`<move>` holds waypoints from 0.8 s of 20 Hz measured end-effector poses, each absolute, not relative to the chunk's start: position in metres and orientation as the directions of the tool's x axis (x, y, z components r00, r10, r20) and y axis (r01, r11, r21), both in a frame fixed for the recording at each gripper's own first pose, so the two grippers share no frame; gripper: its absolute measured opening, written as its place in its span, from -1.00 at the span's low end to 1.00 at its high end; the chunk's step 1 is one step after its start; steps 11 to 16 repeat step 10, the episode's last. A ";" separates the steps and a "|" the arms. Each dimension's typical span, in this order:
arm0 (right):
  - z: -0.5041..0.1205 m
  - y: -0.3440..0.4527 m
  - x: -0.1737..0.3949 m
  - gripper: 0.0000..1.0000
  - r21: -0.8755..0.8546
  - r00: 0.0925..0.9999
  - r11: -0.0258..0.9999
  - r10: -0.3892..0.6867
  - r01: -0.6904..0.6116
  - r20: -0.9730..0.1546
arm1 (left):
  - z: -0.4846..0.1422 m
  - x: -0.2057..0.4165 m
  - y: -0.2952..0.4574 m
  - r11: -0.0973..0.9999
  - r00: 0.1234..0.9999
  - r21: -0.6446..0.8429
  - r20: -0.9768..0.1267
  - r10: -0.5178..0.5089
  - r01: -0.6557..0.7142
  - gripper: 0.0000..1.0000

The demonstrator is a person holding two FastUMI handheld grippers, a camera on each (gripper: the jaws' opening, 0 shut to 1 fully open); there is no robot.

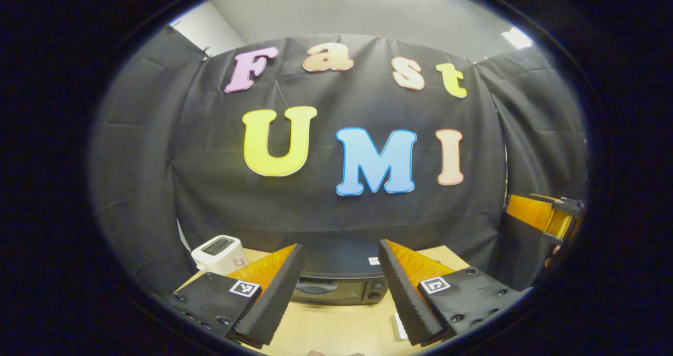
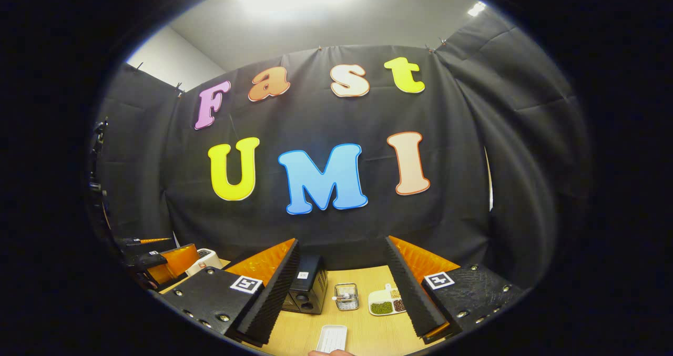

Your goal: Open the electric oven with the left hand, put the food in, and close the electric oven.

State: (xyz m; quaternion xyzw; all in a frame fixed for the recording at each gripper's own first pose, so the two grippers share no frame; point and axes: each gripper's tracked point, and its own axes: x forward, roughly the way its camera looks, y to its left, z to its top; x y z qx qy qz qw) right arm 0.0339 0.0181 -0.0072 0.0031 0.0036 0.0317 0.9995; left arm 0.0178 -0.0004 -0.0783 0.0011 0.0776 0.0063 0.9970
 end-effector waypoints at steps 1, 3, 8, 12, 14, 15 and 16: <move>-0.006 0.021 0.032 0.92 0.009 0.997 0.997 0.078 -0.078 -0.003 | -0.074 0.012 -0.002 1.000 0.989 -0.005 -0.145 0.013 -0.014 0.88; -0.007 0.026 0.028 0.92 0.013 0.996 0.996 0.093 -0.093 -0.013 | -0.069 0.002 -0.002 1.000 0.990 -0.016 -0.143 0.018 -0.020 0.85; -0.002 0.040 0.018 0.93 -0.012 0.998 0.998 0.057 -0.057 -0.008 | -0.068 -0.001 0.005 0.999 0.990 -0.027 -0.138 -0.039 0.036 0.99; 0.000 0.055 0.014 1.00 -0.001 0.998 0.998 0.066 -0.066 -0.004 | -0.065 -0.001 0.011 0.998 0.990 -0.028 -0.132 -0.059 0.056 0.99; 0.000 0.055 0.014 1.00 -0.001 0.998 0.998 0.066 -0.066 -0.004 | -0.065 -0.001 0.011 0.998 0.990 -0.028 -0.132 -0.059 0.056 0.99; 0.000 0.055 0.014 1.00 -0.001 0.998 0.998 0.066 -0.066 -0.004 | -0.065 -0.001 0.011 0.998 0.990 -0.028 -0.132 -0.059 0.056 0.99; 0.000 0.055 0.014 1.00 -0.001 0.998 0.998 0.066 -0.066 -0.004 | -0.065 -0.001 0.011 0.998 0.990 -0.028 -0.132 -0.059 0.056 0.99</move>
